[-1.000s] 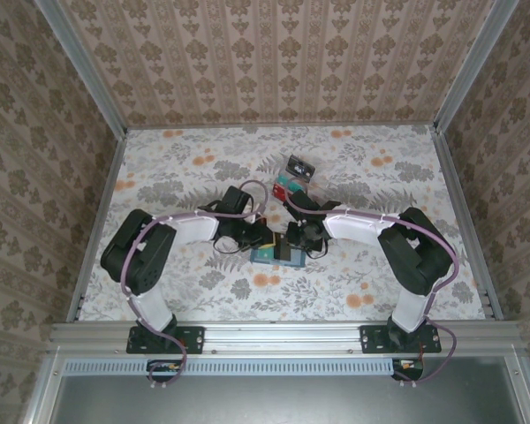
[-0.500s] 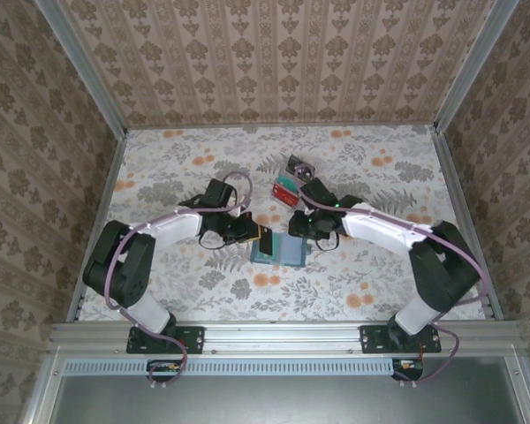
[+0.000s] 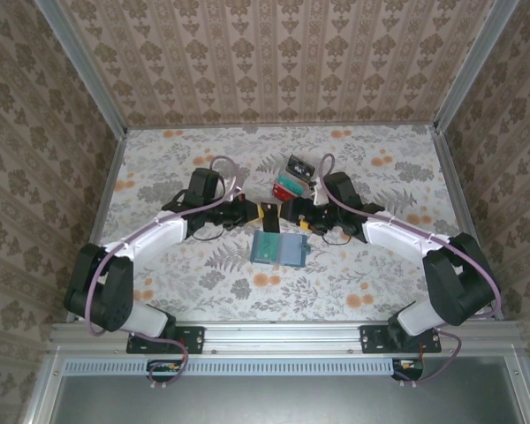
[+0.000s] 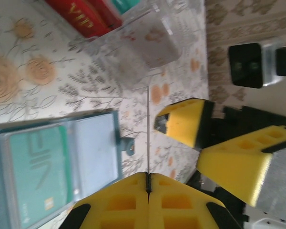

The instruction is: Take the credit cards out of the card holder

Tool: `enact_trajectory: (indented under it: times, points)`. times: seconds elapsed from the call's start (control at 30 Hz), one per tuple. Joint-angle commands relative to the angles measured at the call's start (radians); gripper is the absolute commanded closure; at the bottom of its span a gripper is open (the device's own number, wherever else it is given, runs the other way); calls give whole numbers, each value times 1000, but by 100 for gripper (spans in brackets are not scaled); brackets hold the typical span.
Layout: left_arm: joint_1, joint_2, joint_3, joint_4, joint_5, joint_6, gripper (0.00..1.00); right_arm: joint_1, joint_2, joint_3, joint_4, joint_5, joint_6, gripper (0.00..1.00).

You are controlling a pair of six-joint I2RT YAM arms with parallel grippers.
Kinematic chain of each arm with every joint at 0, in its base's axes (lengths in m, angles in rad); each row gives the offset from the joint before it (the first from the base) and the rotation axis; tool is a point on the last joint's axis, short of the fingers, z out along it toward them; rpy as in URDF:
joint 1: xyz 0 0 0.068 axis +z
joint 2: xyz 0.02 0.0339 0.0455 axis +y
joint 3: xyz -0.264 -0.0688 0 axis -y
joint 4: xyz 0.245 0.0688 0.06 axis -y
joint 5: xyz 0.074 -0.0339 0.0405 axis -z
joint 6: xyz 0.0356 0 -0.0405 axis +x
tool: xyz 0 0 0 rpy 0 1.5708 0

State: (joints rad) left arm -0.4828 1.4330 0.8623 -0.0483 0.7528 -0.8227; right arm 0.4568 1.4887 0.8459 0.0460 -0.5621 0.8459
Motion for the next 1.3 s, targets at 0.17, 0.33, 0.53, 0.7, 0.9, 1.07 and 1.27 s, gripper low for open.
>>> enact_trajectory:
  times: [0.17,0.33,0.53,0.7,0.9,1.07,1.27]
  points:
    - [12,-36,-47,218,87,-168,100,-48,15,-44,400,-222,255,22]
    - [20,-34,-95,338,112,-245,100,-50,52,-39,445,-248,312,28]
    - [20,-39,-102,368,118,-263,100,-46,71,-26,421,-257,302,30]
    - [20,-39,-100,380,120,-271,100,-41,89,-36,468,-277,332,36]
    - [19,-36,-106,391,122,-278,100,-39,97,-50,541,-274,354,63]
    - [20,-36,-109,399,115,-283,100,-39,111,-57,575,-269,373,81]
    - [20,-64,-146,263,-39,-231,91,-50,103,-39,475,-255,285,100]
